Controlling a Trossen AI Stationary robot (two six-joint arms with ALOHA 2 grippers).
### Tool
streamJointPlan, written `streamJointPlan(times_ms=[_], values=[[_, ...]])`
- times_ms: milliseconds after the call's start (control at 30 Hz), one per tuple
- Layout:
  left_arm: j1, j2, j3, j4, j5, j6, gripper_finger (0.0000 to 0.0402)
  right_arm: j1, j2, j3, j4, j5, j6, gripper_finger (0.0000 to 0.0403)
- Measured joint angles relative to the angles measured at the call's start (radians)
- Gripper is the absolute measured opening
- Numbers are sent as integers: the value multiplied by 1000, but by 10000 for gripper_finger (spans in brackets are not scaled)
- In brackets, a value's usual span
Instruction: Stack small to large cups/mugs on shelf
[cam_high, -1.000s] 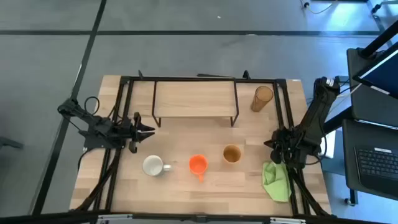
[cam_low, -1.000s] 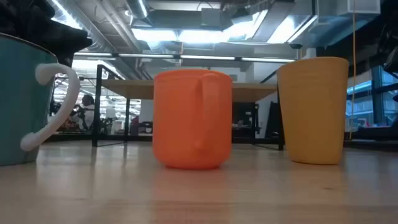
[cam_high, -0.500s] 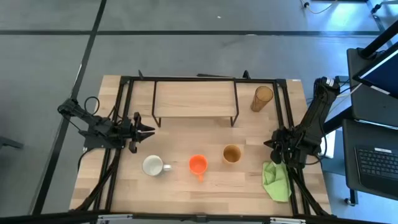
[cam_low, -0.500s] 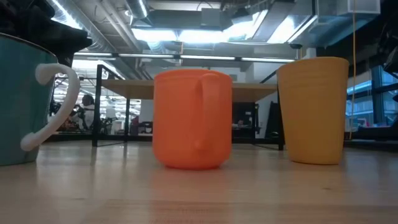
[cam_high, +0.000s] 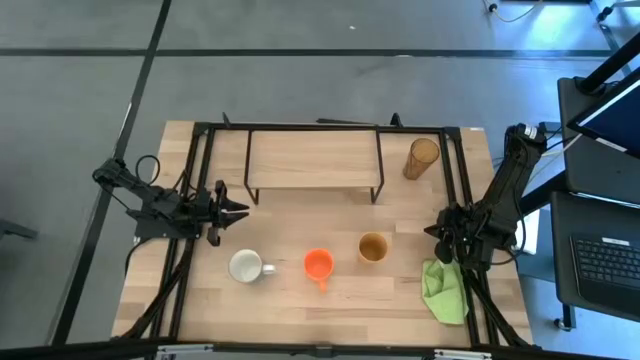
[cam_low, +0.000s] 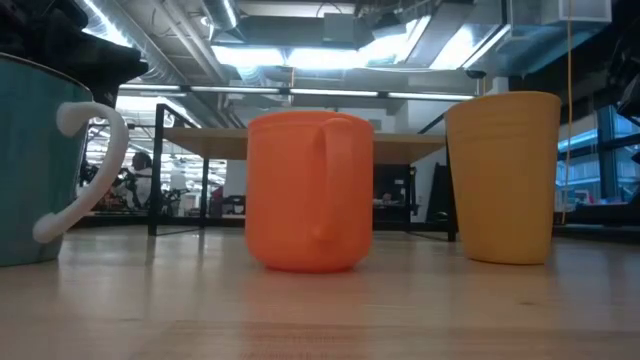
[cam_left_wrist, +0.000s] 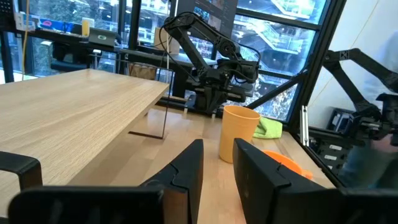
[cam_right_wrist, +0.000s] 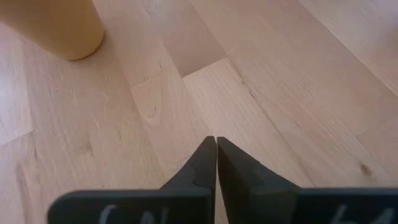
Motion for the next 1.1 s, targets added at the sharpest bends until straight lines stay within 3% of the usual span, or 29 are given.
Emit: streamJointPlan(times_ms=[333, 467, 533, 1100], values=[[0, 0, 0, 0, 0, 0, 82, 0, 0, 0, -1, 15, -6, 16], [0, 0, 0, 0, 0, 0, 82, -1, 0, -19, 18, 220, -109, 16], [0, 0, 0, 0, 0, 0, 82, 0, 0, -19, 26, 254, -122, 16], [0, 0, 0, 0, 0, 0, 82, -1, 0, -21, 43, 259, -125, 16]])
